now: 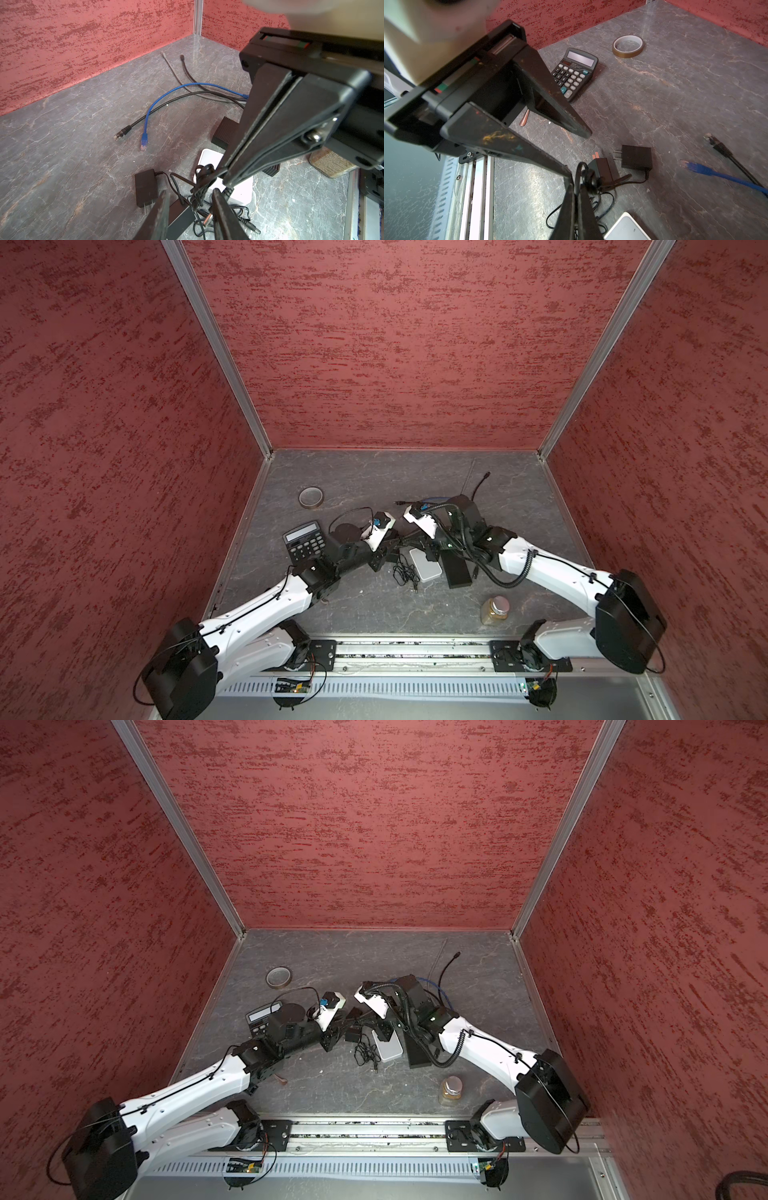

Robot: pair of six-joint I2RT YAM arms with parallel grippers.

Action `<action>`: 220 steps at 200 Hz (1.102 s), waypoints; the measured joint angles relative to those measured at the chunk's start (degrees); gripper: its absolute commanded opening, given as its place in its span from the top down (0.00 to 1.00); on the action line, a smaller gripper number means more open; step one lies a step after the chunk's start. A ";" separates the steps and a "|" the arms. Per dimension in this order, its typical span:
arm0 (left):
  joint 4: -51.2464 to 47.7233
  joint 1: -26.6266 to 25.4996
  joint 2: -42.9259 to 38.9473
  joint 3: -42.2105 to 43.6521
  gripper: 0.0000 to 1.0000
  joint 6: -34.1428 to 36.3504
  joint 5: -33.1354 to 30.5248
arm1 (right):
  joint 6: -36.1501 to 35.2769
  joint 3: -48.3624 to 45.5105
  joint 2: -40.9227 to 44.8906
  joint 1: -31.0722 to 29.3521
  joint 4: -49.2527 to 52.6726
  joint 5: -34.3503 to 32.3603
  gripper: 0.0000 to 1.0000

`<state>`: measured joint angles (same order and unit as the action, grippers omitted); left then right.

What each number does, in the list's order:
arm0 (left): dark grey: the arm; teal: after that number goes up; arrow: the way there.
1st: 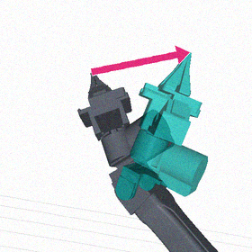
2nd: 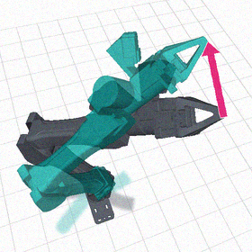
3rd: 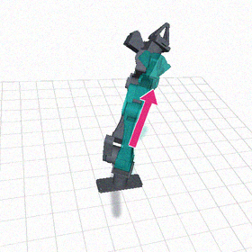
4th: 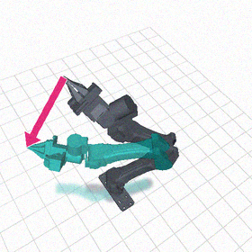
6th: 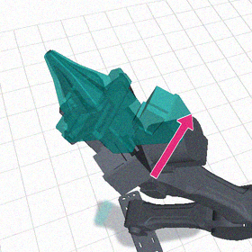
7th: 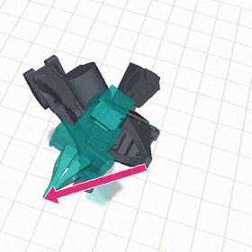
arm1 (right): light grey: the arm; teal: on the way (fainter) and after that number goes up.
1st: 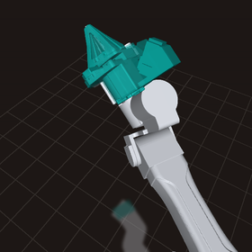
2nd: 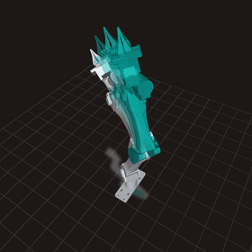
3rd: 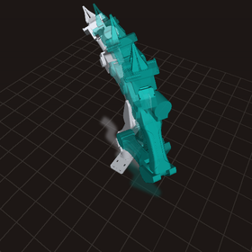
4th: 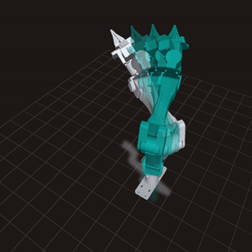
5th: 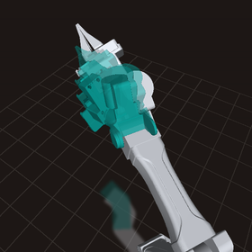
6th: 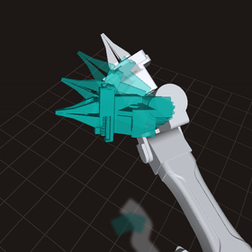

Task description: Insert the plug into the switch port

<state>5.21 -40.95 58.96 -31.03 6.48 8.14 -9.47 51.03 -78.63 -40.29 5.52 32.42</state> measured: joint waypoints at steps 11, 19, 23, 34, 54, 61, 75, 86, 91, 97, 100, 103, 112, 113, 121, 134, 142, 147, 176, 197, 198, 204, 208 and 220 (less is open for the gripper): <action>-0.20 -0.24 1.05 -0.48 0.65 0.50 0.42 | 0.00 0.00 0.00 0.00 0.00 0.02 1.00; -0.50 -0.50 1.90 -0.94 0.66 0.87 0.55 | 0.00 0.00 0.00 0.00 0.00 0.02 1.00; -0.59 -0.66 2.47 -1.20 0.66 1.07 0.59 | 0.00 0.00 0.00 0.00 0.00 0.04 1.00; -1.14 -1.09 3.80 -1.97 0.68 1.60 0.50 | -0.04 0.00 0.00 0.00 0.07 0.15 1.00; -1.29 -1.68 5.38 -2.54 0.73 2.36 0.28 | -0.26 0.00 0.00 0.00 0.31 0.50 1.00; -1.16 -1.81 5.64 -2.54 0.75 2.45 0.28 | -0.42 0.00 0.00 0.00 0.33 0.66 1.00; -0.79 -1.90 6.16 -2.54 0.80 2.84 0.31 | -0.52 0.00 0.00 0.00 0.35 1.03 1.00; -0.33 -1.92 6.64 -2.58 0.86 3.10 0.20 | -0.61 0.00 0.00 0.00 0.37 1.25 1.00; -0.24 -1.95 6.88 -2.67 0.89 3.02 0.15 | -0.63 0.00 0.00 -0.02 0.37 1.33 1.00; -0.09 -2.01 7.23 -2.86 0.93 3.17 0.04 | -0.63 0.00 0.00 0.00 0.39 1.46 1.00; 0.02 -2.03 7.41 -2.93 0.96 3.58 -0.13 | -0.63 0.00 0.00 0.00 0.42 1.57 1.00; 0.02 -2.08 7.54 -3.08 0.98 3.23 -0.22 | -0.63 0.00 0.00 0.00 0.39 1.62 1.00; 0.15 -2.16 7.93 -3.32 1.00 3.78 -0.44 | -0.61 0.00 0.00 0.00 0.35 1.64 1.00; 0.22 -2.19 8.00 -3.34 1.00 3.87 -0.50 | -0.61 0.00 0.00 0.00 0.35 1.66 1.00; 0.44 -2.34 8.26 -3.43 1.00 3.54 -0.79 | -0.55 0.00 -0.02 0.00 0.35 1.64 1.00; 0.90 -2.58 8.48 -3.48 1.00 3.48 -1.53 | -0.17 0.00 -0.07 0.00 0.35 1.57 1.00; 1.33 -2.82 8.55 -3.48 1.00 3.43 -2.32 | 0.24 0.00 -0.13 0.00 0.33 1.36 0.99; 1.55 -2.95 8.59 -3.48 1.00 3.41 -2.75 | 0.68 0.02 -0.17 0.00 0.33 1.20 0.99; 2.97 -3.61 8.61 -3.43 1.00 2.51 -5.16 | 4.07 0.02 -0.79 0.00 0.07 0.33 0.95; 3.78 -3.87 8.61 -3.37 1.00 1.33 -6.45 | 6.82 0.02 -0.98 0.00 -0.50 -0.37 0.87; 3.82 -3.89 8.61 -3.37 1.00 1.27 -6.51 | 6.99 0.02 -0.98 0.00 -0.52 -0.50 0.86; 4.28 -3.98 8.61 -3.37 1.00 0.83 -6.88 | 7.82 0.02 -0.98 0.00 -0.68 -0.87 0.83; 4.66 -4.02 8.61 -3.37 1.00 0.55 -7.17 | 8.41 0.00 -0.98 0.00 -0.81 -1.25 0.82; 5.44 -4.09 8.61 -3.37 1.00 -0.26 -7.76 | 10.12 -0.39 -0.96 0.00 -1.60 -2.23 0.78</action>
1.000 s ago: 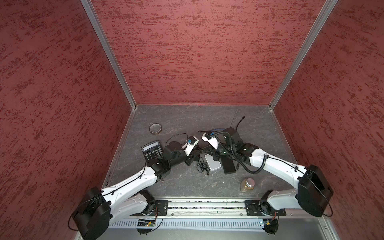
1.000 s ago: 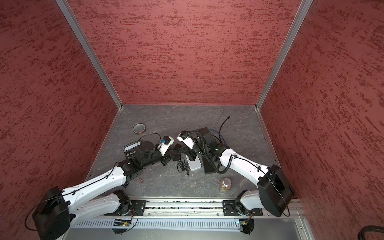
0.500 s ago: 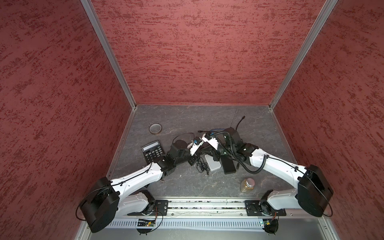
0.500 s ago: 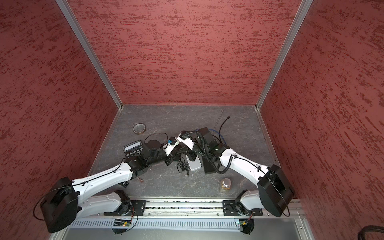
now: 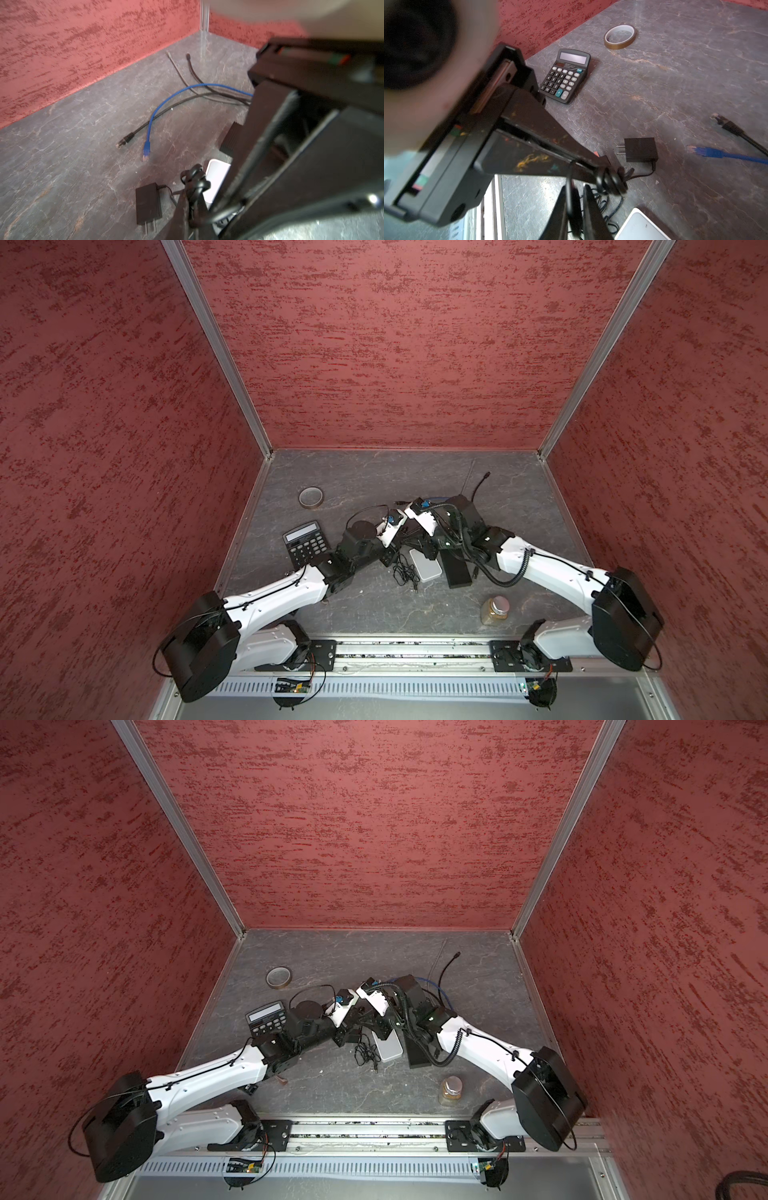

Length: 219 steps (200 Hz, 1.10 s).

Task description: Insert the plug into the switch port

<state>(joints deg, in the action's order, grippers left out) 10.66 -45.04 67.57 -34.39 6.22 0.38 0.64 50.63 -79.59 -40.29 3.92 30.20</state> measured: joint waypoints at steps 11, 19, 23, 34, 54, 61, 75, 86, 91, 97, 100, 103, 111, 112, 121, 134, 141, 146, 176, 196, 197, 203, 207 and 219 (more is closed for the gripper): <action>0.28 -0.04 0.00 0.00 1.00 -0.85 -0.72 | 1.51 -0.70 0.00 0.00 -0.83 -0.90 0.77; 0.46 -0.04 0.00 0.00 1.00 -1.46 -1.18 | 2.80 -1.36 0.00 0.00 -1.38 -1.44 0.76; 0.55 -0.04 0.00 0.00 1.00 -1.84 -1.49 | 3.32 -1.70 0.00 0.00 -1.66 -1.81 0.76; 0.72 -0.04 0.00 0.00 1.00 -2.69 -2.25 | 4.83 -2.67 0.02 0.00 -2.62 -2.69 0.76; 0.85 -0.04 0.00 0.00 1.00 -4.11 -3.34 | 7.45 -4.48 0.28 0.00 -5.05 -4.17 0.74; 0.83 -0.04 0.00 0.00 1.00 -4.55 -3.72 | 8.26 -5.09 0.46 0.00 -5.92 -4.74 0.70; 0.81 -0.04 0.07 0.00 1.00 -5.35 -4.57 | 9.84 -5.92 0.83 0.00 -7.43 -5.27 0.64; 0.74 -0.04 0.37 -0.07 1.00 -5.88 -5.38 | 10.95 -6.16 1.07 0.00 -8.46 -5.42 0.59; 0.63 -0.04 0.61 -0.13 1.00 -6.25 -5.77 | 11.43 -6.19 1.18 0.00 -8.92 -5.42 0.56; 0.42 -0.04 0.87 -0.33 1.00 -6.67 -6.38 | 12.02 -6.23 1.40 0.00 -9.44 -5.42 0.54; 0.24 -0.04 1.07 -0.42 1.00 -6.86 -6.71 | 12.11 -6.25 1.53 0.00 -9.68 -5.42 0.54; 0.02 -0.04 1.25 -0.57 1.00 -7.08 -7.06 | 12.39 -6.25 1.68 0.00 -9.94 -5.40 0.53; -0.46 -0.04 1.68 -1.01 1.00 -7.87 -7.98 | 13.16 -6.38 2.21 0.00 -10.80 -5.38 0.51; -0.50 -0.04 1.77 -1.07 1.00 -8.02 -8.11 | 13.18 -6.43 2.29 0.00 -10.95 -5.38 0.51; -0.85 -0.04 2.16 -1.49 1.00 -8.70 -8.94 | 13.88 -6.64 2.95 0.00 -11.74 -5.38 0.50; -1.27 -0.04 2.54 -1.99 1.00 -9.79 -9.92 | 15.04 -7.04 3.93 0.00 -12.98 -5.40 0.51; -1.29 -0.04 2.62 -2.08 1.00 -10.40 -10.16 | 15.56 -7.19 4.28 0.00 -13.46 -5.55 0.51; -1.38 -0.04 2.62 -2.08 1.00 -10.67 -10.29 | 15.91 -7.19 4.42 0.00 -13.62 -5.79 0.51; -1.88 -0.04 2.60 -2.08 1.00 -11.91 -10.80 | 17.25 -7.19 4.11 0.00 -13.92 -6.54 0.53; -2.05 -0.04 2.60 -2.08 1.00 -12.07 -10.84 | 18.05 -7.19 2.89 0.00 -13.97 -6.88 0.56; -2.08 -0.04 2.60 -2.08 1.00 -12.07 -10.84 | 18.08 -7.19 2.84 0.00 -13.99 -6.91 0.56; -2.10 -0.04 2.60 -2.08 1.00 -12.09 -10.84 | 18.36 -7.19 2.34 0.00 -13.99 -6.97 0.58; -2.12 -0.04 2.60 -2.08 1.00 -12.17 -10.84 | 18.58 -7.19 2.03 0.00 -13.99 -7.04 0.58; -2.12 -0.04 2.60 -2.08 1.00 -12.22 -10.82 | 19.10 -7.17 1.14 0.00 -14.14 -7.15 0.61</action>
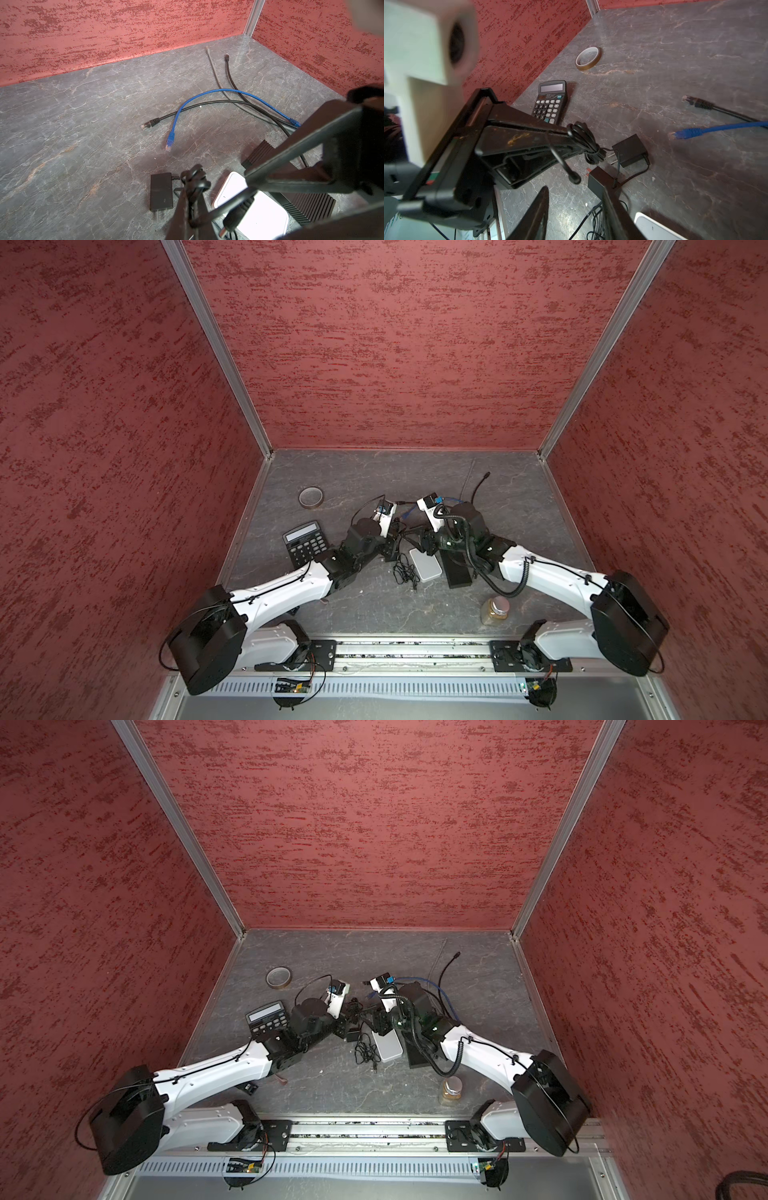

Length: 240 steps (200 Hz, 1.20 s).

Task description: Insert the plug into the switch port

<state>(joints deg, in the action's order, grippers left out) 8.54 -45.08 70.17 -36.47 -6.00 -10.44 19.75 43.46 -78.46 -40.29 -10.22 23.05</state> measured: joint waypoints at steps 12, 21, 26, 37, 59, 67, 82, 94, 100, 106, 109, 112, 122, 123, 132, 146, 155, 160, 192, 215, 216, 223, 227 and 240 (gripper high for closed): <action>-0.02 0.00 0.00 0.00 1.00 -0.02 0.00 | 0.50 0.00 -0.79 0.00 -0.50 -0.02 0.62; -0.02 0.00 0.00 0.00 1.00 -0.02 0.00 | 0.94 0.00 -1.20 0.00 -1.07 0.00 0.62; -0.04 0.00 0.00 0.00 1.00 -0.02 0.00 | 1.14 0.00 -1.36 0.00 -1.36 0.02 0.62; -0.11 0.00 0.00 0.00 1.00 -0.02 0.00 | 1.55 0.02 -1.55 0.00 -2.14 0.07 0.63; -0.42 0.00 0.00 0.00 1.00 -0.07 0.00 | 2.27 0.33 -1.68 0.00 -3.43 0.20 0.67; -0.52 0.00 0.00 0.00 1.00 -0.09 0.00 | 2.47 0.61 -1.81 0.00 -3.78 0.26 0.69; -0.59 0.00 0.00 0.00 1.00 -0.20 0.00 | 2.73 1.09 -2.14 0.00 -4.48 0.37 0.71; -0.61 0.00 0.00 0.00 1.00 -0.20 0.00 | 2.89 1.18 -2.29 0.00 -4.96 0.59 0.72; -0.61 0.00 0.00 0.00 1.00 -0.20 0.00 | 2.97 1.16 -2.36 0.00 -5.05 0.74 0.72; -0.61 0.00 0.00 0.00 1.00 -0.20 0.00 | 3.10 1.18 -2.47 0.00 -5.09 0.90 0.72; -0.61 0.00 0.00 0.00 1.00 -0.20 -0.02 | 3.19 1.16 -2.49 0.00 -5.09 0.92 0.72; -0.61 0.00 0.00 0.00 1.00 -0.20 0.00 | 3.21 1.16 -2.56 0.00 -5.11 0.98 0.72; -0.61 0.00 0.00 0.00 1.00 -0.20 0.00 | 3.41 1.16 -2.75 0.00 -5.25 1.11 0.72; -0.61 0.00 0.00 0.00 1.00 -0.20 0.00 | 3.43 1.18 -2.78 0.00 -5.25 1.14 0.72; -0.61 0.00 0.00 0.00 1.00 -0.20 -0.02 | 3.58 1.18 -2.97 0.00 -5.40 1.18 0.72; -0.61 0.00 0.00 0.00 1.00 -0.20 -0.02 | 3.74 1.16 -3.23 0.00 -5.46 1.20 0.74; -0.61 0.00 0.00 0.00 1.00 -0.20 -0.04 | 3.89 1.18 -3.45 0.00 -5.57 1.20 0.75; -0.61 0.00 0.00 0.00 1.00 -0.20 -0.04 | 3.93 1.16 -3.63 0.00 -5.66 1.20 0.76; -0.61 0.00 0.00 0.00 1.00 -0.20 -0.09 | 4.13 1.16 -4.20 0.00 -6.08 1.22 0.79; -0.61 0.00 0.00 0.00 1.00 -0.20 -0.15 | 4.33 1.18 -4.20 0.00 -6.34 1.29 0.81; -0.61 0.00 0.00 0.00 1.00 -0.20 -0.15 | 4.31 1.16 -4.20 0.00 -6.34 1.29 0.82; -0.61 0.00 0.00 0.00 1.00 -0.20 -0.15 | 4.37 1.16 -4.20 0.00 -6.34 1.31 0.83; -0.61 0.00 0.00 0.00 1.00 -0.20 -0.15 | 4.42 1.18 -4.20 0.00 -6.34 1.31 0.83; -0.61 0.00 0.00 0.00 1.00 -0.20 -0.17 | 4.46 1.16 -4.20 0.00 -6.36 1.38 0.83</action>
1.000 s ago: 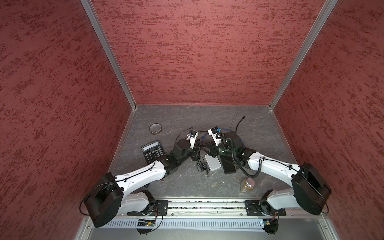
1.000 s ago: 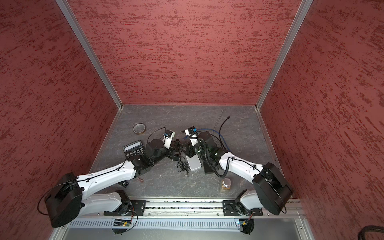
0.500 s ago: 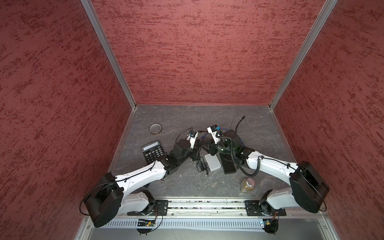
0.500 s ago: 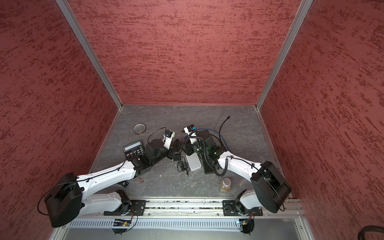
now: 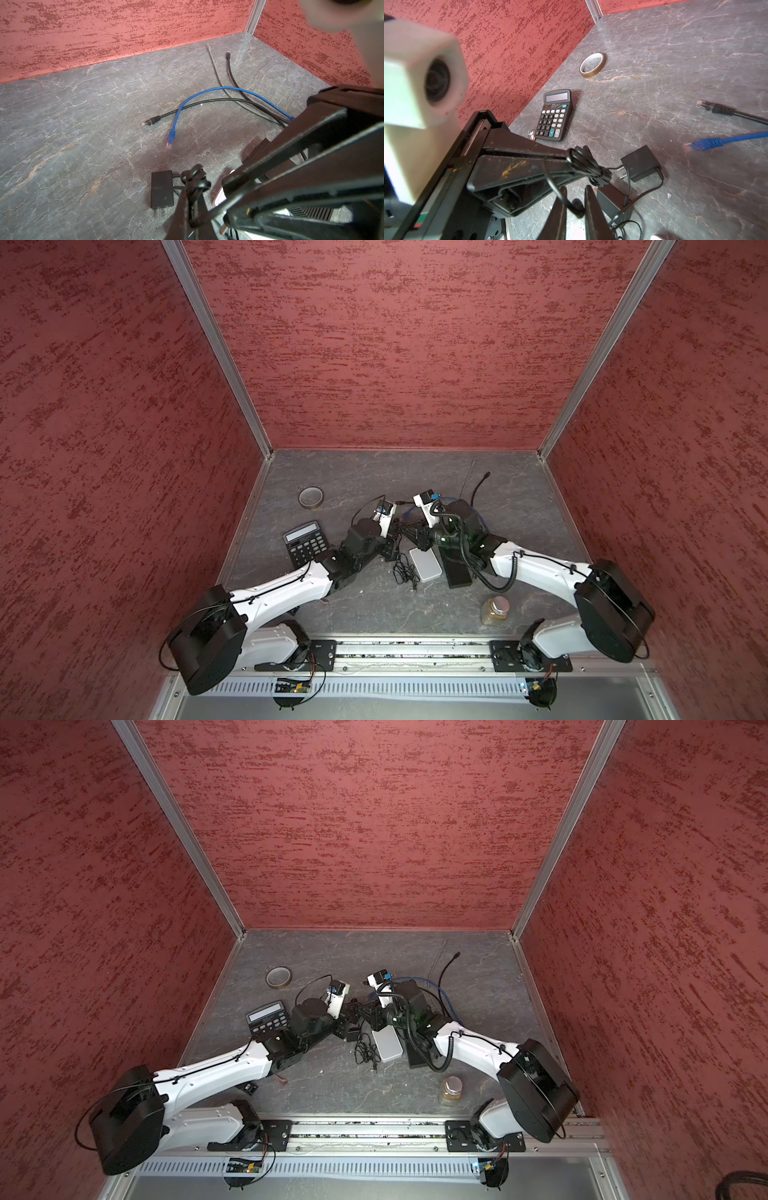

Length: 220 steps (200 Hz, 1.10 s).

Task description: Insert the plug into the switch port

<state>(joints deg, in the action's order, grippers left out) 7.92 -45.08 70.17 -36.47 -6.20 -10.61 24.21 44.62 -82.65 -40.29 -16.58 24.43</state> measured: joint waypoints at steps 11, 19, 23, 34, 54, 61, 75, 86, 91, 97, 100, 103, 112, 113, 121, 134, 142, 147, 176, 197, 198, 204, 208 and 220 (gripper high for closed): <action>0.00 0.00 0.00 0.00 1.00 0.00 -0.02 | 0.00 0.00 -0.07 0.00 -0.02 0.02 0.83; 0.00 0.00 0.00 0.00 1.00 0.00 -0.04 | 0.02 0.02 -0.31 0.00 -0.28 0.09 0.83; 0.00 0.00 0.00 0.00 1.00 0.00 -0.07 | 0.02 0.02 -0.52 0.00 -0.42 0.15 0.83; 0.00 0.00 0.00 0.00 1.00 0.00 -0.11 | 0.04 0.02 -1.16 0.00 -0.52 0.24 0.86; 0.00 0.00 0.00 0.00 1.00 0.00 -0.26 | 0.22 0.02 -1.88 0.00 -0.52 0.48 0.91; 0.00 0.00 0.00 0.00 1.00 0.02 -0.33 | 0.31 0.02 -1.90 0.00 -0.52 0.55 0.92; -0.02 0.02 0.00 0.00 1.00 0.07 -0.59 | 0.39 0.02 -1.90 0.00 -0.63 0.66 0.95; -0.17 0.09 0.00 -0.02 1.00 0.39 -1.01 | 0.42 0.02 -1.90 0.00 -0.63 0.66 0.96; -0.42 0.15 0.00 -0.09 1.00 0.52 -1.14 | 0.44 0.09 -1.90 0.00 -0.59 0.68 0.96; -0.66 0.26 0.00 -0.22 1.00 0.70 -1.29 | 0.42 0.26 -1.90 0.00 -0.44 0.66 0.96; -0.83 0.39 0.00 -0.31 1.00 0.74 -1.31 | 0.42 0.48 -1.92 0.00 -0.31 0.66 0.96; -1.05 0.50 0.00 -0.46 1.00 0.90 -1.38 | 0.42 0.63 -1.95 0.00 -0.24 0.66 0.96; -1.62 0.98 -0.04 -0.90 1.00 1.14 -1.51 | 0.39 1.36 -2.03 0.00 -0.15 0.66 0.95; -1.68 1.09 -0.04 -0.94 1.00 1.20 -1.49 | 0.39 1.44 -2.05 0.00 -0.13 0.66 0.94; -2.03 1.62 -0.13 -1.29 1.00 1.53 -1.51 | 0.37 2.21 -2.12 0.00 -0.04 0.66 0.93; -2.64 2.40 -0.52 -1.73 1.00 1.92 -1.46 | 0.26 3.26 -2.23 0.00 0.00 0.66 0.91; -2.86 2.67 -0.90 -1.79 1.00 2.05 -1.44 | 0.22 3.72 -2.34 0.00 0.00 0.66 0.91; -2.97 2.75 -1.16 -1.79 1.00 2.14 -1.42 | 0.20 3.93 -2.40 0.00 0.00 0.66 0.91; -3.10 2.93 -1.86 -1.79 1.00 2.19 -1.18 | 0.20 4.44 -2.69 0.00 0.09 0.68 0.94; -3.21 2.95 -1.84 -1.79 1.00 2.19 -1.20 | 0.13 4.50 -2.80 0.00 0.22 0.66 0.94; -3.21 2.95 -1.84 -1.79 1.00 2.19 -1.20 | 0.11 4.50 -2.80 0.00 0.24 0.68 0.94; -3.21 2.97 -1.84 -1.79 1.00 2.19 -1.20 | -0.04 4.57 -2.82 0.00 0.31 0.68 0.95; -3.21 2.97 -1.84 -1.79 1.00 2.19 -1.22 | -0.20 4.66 -2.84 0.00 0.57 0.66 0.95; -3.21 3.04 -1.84 -1.79 1.00 2.23 -1.25 | -0.50 5.18 -2.99 0.00 1.27 0.61 0.95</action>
<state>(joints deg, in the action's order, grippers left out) 4.71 -42.04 68.34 -38.26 -3.97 -11.86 23.70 49.80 -85.65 -40.29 -15.31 25.04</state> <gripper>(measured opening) 0.059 0.093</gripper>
